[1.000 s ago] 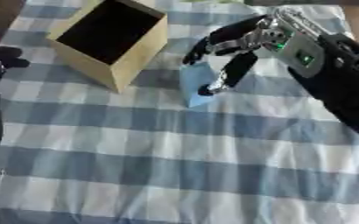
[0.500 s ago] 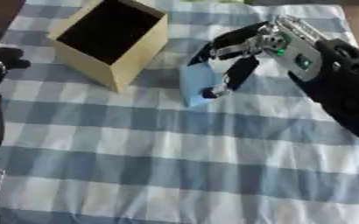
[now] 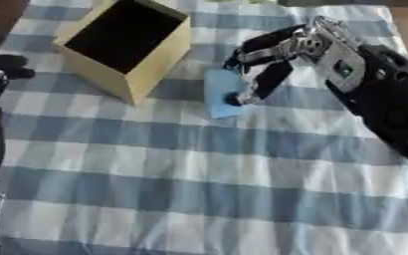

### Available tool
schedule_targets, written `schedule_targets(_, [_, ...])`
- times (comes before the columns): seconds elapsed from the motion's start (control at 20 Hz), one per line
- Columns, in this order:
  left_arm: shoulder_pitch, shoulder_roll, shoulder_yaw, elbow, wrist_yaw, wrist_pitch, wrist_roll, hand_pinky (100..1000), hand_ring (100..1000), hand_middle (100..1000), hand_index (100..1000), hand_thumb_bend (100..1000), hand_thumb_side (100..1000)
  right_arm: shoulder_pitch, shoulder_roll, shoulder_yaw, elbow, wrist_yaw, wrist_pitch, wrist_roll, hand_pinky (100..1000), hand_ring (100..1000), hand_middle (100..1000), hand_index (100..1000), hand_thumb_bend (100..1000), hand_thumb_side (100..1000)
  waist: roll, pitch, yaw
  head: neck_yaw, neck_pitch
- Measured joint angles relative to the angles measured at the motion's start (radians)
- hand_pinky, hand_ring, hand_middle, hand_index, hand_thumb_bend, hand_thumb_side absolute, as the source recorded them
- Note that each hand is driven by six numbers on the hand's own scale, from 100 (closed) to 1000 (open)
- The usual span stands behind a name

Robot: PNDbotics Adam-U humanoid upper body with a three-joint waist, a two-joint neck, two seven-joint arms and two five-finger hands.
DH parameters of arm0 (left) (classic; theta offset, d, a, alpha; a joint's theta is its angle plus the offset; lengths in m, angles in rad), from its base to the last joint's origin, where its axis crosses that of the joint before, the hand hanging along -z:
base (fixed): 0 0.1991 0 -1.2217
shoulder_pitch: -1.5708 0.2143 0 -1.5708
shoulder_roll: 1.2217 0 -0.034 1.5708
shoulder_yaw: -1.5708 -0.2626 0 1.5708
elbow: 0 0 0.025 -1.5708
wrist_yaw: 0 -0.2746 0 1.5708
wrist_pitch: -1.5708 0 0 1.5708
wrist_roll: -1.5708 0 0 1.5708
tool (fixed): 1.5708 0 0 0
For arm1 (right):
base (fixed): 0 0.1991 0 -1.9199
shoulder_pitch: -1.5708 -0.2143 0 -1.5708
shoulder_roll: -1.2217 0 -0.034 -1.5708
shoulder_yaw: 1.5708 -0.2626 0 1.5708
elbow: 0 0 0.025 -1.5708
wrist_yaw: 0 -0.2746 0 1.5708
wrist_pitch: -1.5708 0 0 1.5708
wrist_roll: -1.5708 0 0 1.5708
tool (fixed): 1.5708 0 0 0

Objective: Pick up objects on the table and place them in the box.

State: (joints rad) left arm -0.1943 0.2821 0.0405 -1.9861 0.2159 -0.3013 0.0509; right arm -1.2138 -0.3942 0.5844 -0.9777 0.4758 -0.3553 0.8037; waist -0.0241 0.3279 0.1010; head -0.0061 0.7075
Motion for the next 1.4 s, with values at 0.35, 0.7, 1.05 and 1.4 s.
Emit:
schedule_targets(0.35, [-0.002, 0.000, 0.000, 0.000, 0.003, -0.001, -0.003, 636, 651, 720, 775, 110, 787, -0.008, -0.044, -0.036, -0.101, -0.035, 0.004, -0.014, 781, 738, 532, 735, 100, 674, 0.000, 0.000, 0.001, 0.002, -0.002])
schedule_targets(0.7, [-0.015, 0.003, -0.001, 0.000, 0.010, -0.011, -0.010, 637, 652, 720, 776, 102, 776, -0.065, -0.030, -0.138, -0.122, 0.008, 0.009, -0.118, 771, 718, 532, 741, 100, 578, 0.000, -0.003, 0.018, -0.025, -0.015])
schedule_targets(1.05, [-0.037, 0.020, -0.016, 0.000, 0.032, -0.024, -0.025, 637, 653, 720, 776, 100, 769, -0.174, 0.117, -0.273, 0.093, 0.167, -0.025, -0.238, 756, 699, 524, 740, 100, 560, -0.004, -0.007, 0.043, -0.091, -0.016])
schedule_targets(1.4, [-0.052, 0.023, -0.025, 0.000, 0.040, -0.025, -0.040, 638, 654, 721, 776, 100, 771, -0.208, 0.231, -0.406, 0.248, 0.333, -0.033, -0.383, 741, 682, 524, 748, 100, 556, -0.016, -0.007, 0.074, -0.164, -0.023])
